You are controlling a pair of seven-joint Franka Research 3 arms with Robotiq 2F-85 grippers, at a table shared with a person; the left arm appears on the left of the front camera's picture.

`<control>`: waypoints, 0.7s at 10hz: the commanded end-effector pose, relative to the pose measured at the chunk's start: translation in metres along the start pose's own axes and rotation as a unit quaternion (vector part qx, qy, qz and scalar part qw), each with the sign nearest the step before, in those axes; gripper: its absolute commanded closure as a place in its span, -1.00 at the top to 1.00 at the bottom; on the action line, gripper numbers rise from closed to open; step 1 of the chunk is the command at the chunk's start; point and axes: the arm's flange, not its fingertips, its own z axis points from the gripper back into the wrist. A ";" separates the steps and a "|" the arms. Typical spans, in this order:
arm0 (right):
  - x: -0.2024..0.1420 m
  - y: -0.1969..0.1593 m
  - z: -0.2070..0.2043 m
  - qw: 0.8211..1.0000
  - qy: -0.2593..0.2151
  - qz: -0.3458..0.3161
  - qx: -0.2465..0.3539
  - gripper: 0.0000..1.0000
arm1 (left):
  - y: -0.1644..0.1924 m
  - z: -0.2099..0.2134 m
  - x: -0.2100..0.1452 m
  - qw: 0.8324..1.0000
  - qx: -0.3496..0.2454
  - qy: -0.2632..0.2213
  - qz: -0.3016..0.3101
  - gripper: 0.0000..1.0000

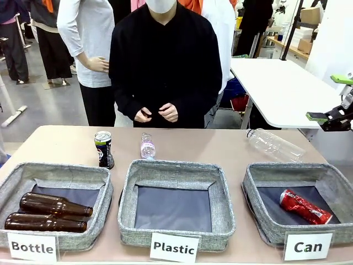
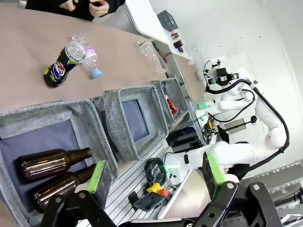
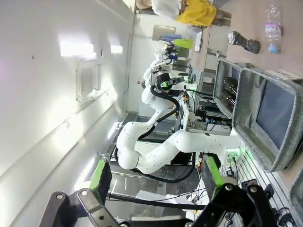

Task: Sort the can waste into the basket.
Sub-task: Pick up the can waste from the table and place it in the right Fabric basket.

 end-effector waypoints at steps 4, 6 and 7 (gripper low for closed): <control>0.000 0.001 0.003 1.000 0.006 0.011 -0.001 1.00 | -0.012 -0.043 0.031 0.976 0.046 0.060 -0.206 1.00; 0.000 0.001 0.003 1.000 0.006 0.011 -0.001 1.00 | 0.008 -0.081 0.061 0.912 0.023 0.096 -0.399 1.00; 0.000 0.001 0.003 1.000 0.006 0.011 -0.001 1.00 | 0.018 -0.089 0.071 0.901 0.008 0.073 -0.428 1.00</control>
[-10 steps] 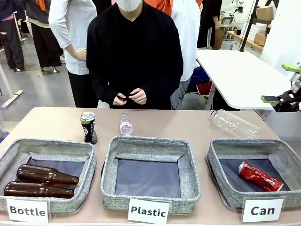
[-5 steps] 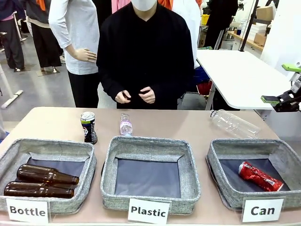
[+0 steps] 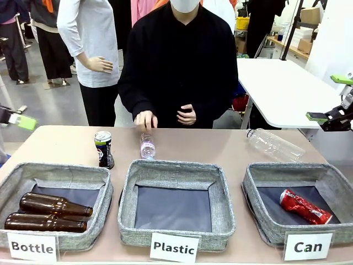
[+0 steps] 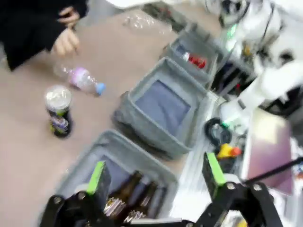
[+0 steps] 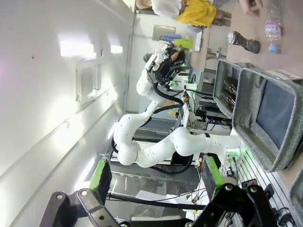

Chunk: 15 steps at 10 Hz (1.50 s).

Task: Sort the can waste into the basket.
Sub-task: Pick up the can waste from the table and place it in the right Fabric basket.

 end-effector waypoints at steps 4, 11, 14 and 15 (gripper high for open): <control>0.000 0.001 0.003 1.000 0.006 0.011 -0.001 1.00 | 0.099 -0.016 -0.001 0.986 -0.012 -0.104 -0.133 1.00; 0.000 0.001 0.003 1.000 0.006 0.011 -0.001 1.00 | 0.144 -0.026 0.007 0.983 -0.014 -0.088 -0.159 1.00; 0.000 0.001 0.003 1.000 0.006 0.011 -0.001 1.00 | 0.193 -0.050 -0.002 0.975 -0.036 -0.096 -0.199 1.00; 0.000 0.001 0.003 1.000 0.006 0.011 -0.001 1.00 | 0.201 -0.049 -0.004 0.978 -0.075 -0.089 -0.174 1.00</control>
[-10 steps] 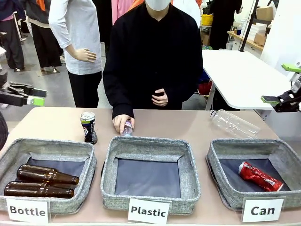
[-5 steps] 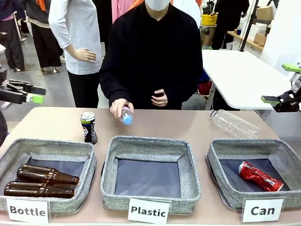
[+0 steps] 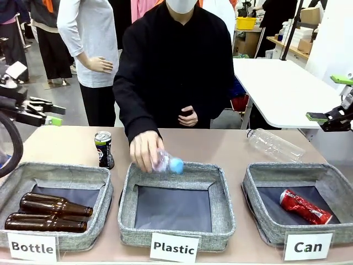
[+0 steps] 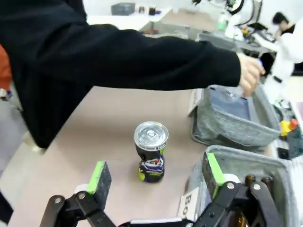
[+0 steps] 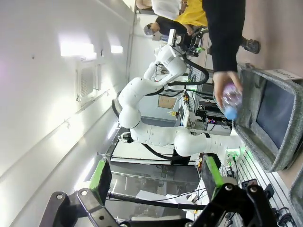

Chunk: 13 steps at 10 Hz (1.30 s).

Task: Sort the can waste into the basket.
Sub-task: Pick up the can waste from the table and place it in the right Fabric basket.

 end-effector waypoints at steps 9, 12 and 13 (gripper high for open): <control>0.000 0.002 0.003 1.000 0.006 0.011 -0.002 1.00 | -0.030 0.182 -0.066 0.988 0.113 -0.096 0.045 1.00; 0.000 0.002 0.003 1.000 0.006 0.011 -0.002 1.00 | -0.012 0.144 -0.050 0.993 0.097 -0.039 0.055 1.00; 0.000 0.002 0.003 1.000 0.006 0.011 -0.002 1.00 | -0.003 0.117 -0.045 0.995 0.085 -0.008 0.057 1.00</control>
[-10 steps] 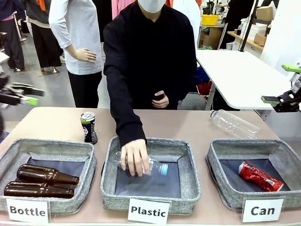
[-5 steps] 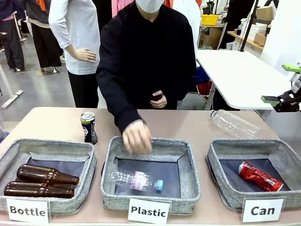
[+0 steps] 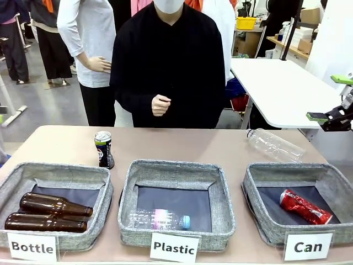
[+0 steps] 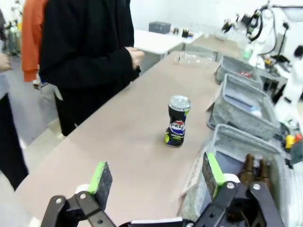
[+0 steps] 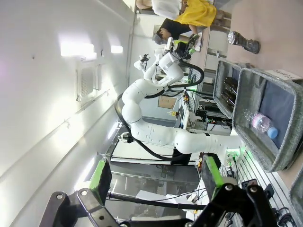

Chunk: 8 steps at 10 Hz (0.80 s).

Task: Sort the can waste into the basket.
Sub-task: Pick up the can waste from the table and place it in the right Fabric basket.

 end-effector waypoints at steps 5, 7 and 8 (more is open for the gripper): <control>0.000 0.001 0.003 1.000 0.006 0.011 -0.002 1.00 | -0.018 -0.157 0.020 0.987 -0.051 0.144 -0.054 1.00; 0.000 0.001 0.003 1.000 0.006 0.011 -0.002 1.00 | -0.022 -0.191 0.011 0.982 -0.058 0.164 -0.076 1.00; 0.000 0.001 0.003 1.000 0.006 0.011 -0.002 1.00 | -0.025 -0.202 0.006 0.979 -0.074 0.164 -0.096 1.00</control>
